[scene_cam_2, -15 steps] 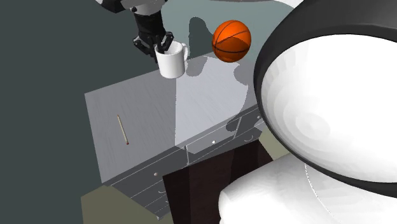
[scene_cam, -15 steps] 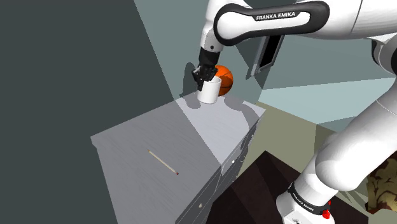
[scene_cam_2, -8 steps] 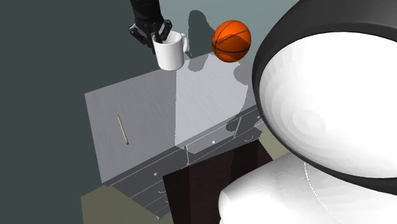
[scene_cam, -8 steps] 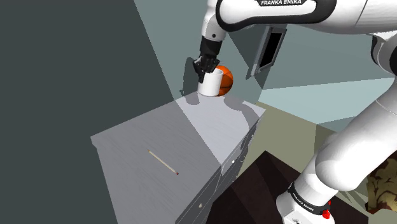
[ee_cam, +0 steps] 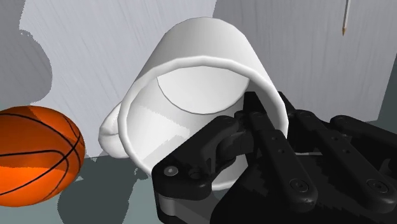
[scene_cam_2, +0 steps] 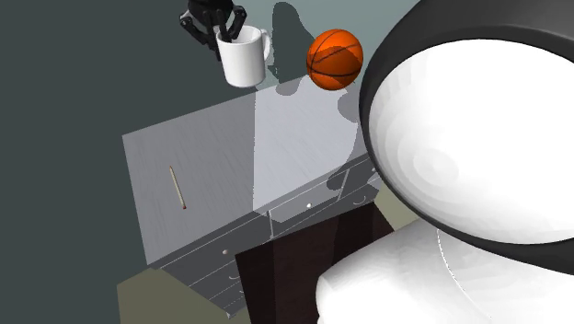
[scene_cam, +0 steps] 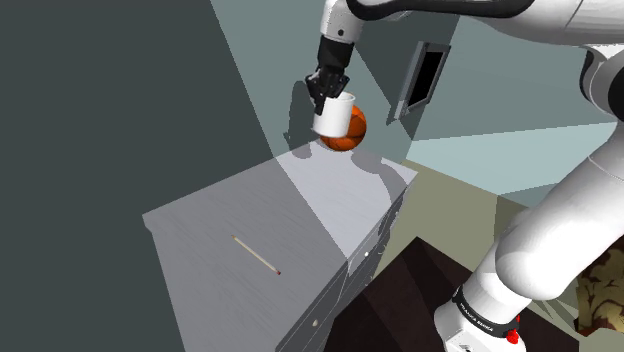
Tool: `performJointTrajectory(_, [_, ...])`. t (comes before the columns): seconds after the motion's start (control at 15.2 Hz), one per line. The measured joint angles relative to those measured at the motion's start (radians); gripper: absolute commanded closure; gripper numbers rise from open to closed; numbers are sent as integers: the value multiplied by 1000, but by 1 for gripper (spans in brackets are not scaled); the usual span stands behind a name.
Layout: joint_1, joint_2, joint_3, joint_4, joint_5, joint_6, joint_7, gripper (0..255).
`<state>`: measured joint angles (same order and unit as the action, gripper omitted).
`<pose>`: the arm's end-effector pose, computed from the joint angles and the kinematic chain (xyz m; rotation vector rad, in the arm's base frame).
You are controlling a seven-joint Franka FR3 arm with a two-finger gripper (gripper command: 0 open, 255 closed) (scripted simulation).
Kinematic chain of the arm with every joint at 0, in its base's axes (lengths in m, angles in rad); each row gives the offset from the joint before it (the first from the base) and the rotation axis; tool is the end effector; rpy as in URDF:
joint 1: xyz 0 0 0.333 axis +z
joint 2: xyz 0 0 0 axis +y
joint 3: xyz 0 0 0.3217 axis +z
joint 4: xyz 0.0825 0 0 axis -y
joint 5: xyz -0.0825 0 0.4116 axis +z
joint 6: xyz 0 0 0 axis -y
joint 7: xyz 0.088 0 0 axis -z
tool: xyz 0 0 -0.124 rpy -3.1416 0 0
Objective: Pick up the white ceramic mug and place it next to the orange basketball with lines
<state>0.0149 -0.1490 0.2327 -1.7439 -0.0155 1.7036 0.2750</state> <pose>0.5310 0.1412 0.6199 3.1152 -0.0418 0.1777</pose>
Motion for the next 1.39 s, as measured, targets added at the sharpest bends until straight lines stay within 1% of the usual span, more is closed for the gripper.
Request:
performJointTrajectory(0.26, [1, 17, 2, 68, -4, -51, 3, 255])
performJointTrajectory(0.33, [-4, 13, -5, 69, -3, -56, -9, 255])
performJointTrajectory(0.59, [-38, -21, -56, 33, 6, -52, -94, 255])
performJointTrajectory(0.73, [-59, -19, -87, 43, 5, -58, -146, 255])
performJointTrajectory(1.06, [-108, -34, -162, 10, 8, -39, -270, 255])
performJointTrajectory(1.39, [-157, -16, -237, 29, 9, -38, -393, 255])
